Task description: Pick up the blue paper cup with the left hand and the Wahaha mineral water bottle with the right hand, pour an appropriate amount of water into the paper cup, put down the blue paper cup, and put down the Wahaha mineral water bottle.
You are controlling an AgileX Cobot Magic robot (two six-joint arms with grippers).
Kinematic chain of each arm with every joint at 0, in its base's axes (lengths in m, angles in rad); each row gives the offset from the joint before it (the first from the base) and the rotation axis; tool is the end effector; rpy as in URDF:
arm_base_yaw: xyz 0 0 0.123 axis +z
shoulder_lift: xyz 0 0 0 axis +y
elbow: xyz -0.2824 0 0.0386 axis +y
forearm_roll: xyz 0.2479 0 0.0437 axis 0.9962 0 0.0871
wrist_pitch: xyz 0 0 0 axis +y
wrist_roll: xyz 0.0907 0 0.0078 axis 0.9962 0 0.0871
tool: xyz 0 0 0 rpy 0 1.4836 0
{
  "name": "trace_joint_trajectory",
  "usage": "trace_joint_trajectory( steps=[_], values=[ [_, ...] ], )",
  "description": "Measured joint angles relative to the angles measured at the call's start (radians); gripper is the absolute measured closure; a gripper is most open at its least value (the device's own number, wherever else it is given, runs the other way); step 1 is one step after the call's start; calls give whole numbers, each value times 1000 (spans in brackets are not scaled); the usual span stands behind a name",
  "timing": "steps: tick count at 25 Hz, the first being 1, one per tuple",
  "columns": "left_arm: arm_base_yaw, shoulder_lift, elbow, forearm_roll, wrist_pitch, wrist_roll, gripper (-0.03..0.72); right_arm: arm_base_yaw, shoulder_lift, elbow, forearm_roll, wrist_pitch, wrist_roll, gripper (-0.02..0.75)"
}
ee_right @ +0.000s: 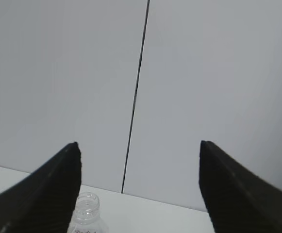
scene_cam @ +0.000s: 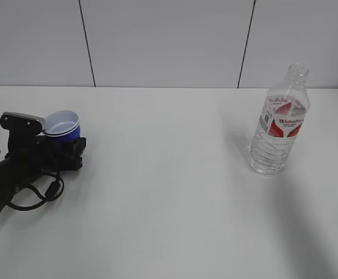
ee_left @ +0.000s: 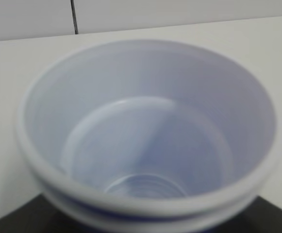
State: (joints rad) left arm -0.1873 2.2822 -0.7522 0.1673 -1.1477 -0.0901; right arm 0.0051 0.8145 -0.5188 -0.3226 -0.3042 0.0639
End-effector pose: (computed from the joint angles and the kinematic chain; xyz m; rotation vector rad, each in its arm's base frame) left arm 0.3446 -0.0794 0.0390 0.2610 1.8592 -0.2859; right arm 0.1745 0.0095 0.3317 -0.2619 1.4683 -0.1228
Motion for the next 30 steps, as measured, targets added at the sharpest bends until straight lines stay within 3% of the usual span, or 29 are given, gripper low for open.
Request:
trace_joint_trajectory(
  steps=[9, 14, 22, 26, 30],
  values=[
    [0, -8, 5, 26, 0, 0, 240, 0, 0, 0, 0, -2, 2, 170],
    [0, -135, 88, 59, 0, 0, 240, 0, 0, 0, 0, -9, 11, 170],
    [0, -431, 252, 278, 4, -13, 240, 0, 2, -4, 0, -11, 15, 170],
    [0, -550, 276, 345, 41, -129, 241, 0, 14, -31, -10, -11, 55, 170],
    [0, -626, 278, 460, 50, -216, 241, 0, 67, -89, -112, -14, 124, 170]
  ],
)
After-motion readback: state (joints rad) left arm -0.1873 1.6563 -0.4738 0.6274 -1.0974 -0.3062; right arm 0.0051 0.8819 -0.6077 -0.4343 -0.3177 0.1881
